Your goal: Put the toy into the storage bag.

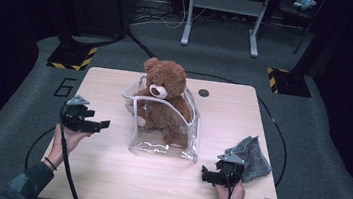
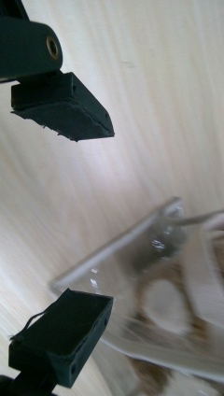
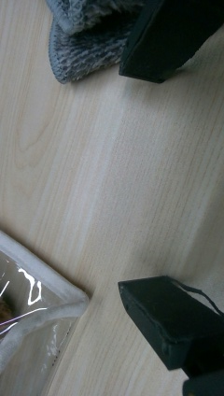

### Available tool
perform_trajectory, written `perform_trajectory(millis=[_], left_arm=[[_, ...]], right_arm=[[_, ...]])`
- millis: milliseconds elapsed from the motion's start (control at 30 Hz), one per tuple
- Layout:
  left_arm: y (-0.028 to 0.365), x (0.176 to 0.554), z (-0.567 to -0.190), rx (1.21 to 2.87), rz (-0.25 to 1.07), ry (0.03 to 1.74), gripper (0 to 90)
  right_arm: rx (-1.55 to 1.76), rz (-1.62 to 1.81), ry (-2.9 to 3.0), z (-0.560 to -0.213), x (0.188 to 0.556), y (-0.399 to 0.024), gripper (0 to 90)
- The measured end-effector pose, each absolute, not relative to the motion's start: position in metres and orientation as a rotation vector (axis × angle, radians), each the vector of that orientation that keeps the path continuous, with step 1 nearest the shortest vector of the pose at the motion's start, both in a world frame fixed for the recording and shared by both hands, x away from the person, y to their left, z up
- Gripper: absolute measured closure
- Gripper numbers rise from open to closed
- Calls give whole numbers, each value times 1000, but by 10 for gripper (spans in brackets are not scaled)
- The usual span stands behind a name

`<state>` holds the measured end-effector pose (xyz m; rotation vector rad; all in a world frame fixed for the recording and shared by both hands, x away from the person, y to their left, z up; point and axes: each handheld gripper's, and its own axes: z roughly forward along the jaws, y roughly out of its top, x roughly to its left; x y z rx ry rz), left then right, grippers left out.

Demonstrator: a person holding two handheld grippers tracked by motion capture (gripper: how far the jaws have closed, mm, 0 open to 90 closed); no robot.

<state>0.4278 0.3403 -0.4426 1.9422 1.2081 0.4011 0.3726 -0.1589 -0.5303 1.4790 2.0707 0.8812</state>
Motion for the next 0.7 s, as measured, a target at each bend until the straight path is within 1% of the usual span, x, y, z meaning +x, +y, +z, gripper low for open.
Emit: perform_trajectory(millis=[133,400,633,700], left_arm=[[342,412,-474,1969,393,1228,149],[342,394,-522,2003,384,1272,126],[337,385,-530,2009,523,1232,119],[335,385,-531,2015,532,1231,118]], right_arm=[[1471,875,2077,-530,373,-160,0],[1471,875,2077,-530,373,-160,0],[1471,875,2077,-530,373,-160,0],[1481,877,2064,-530,373,-159,0]])
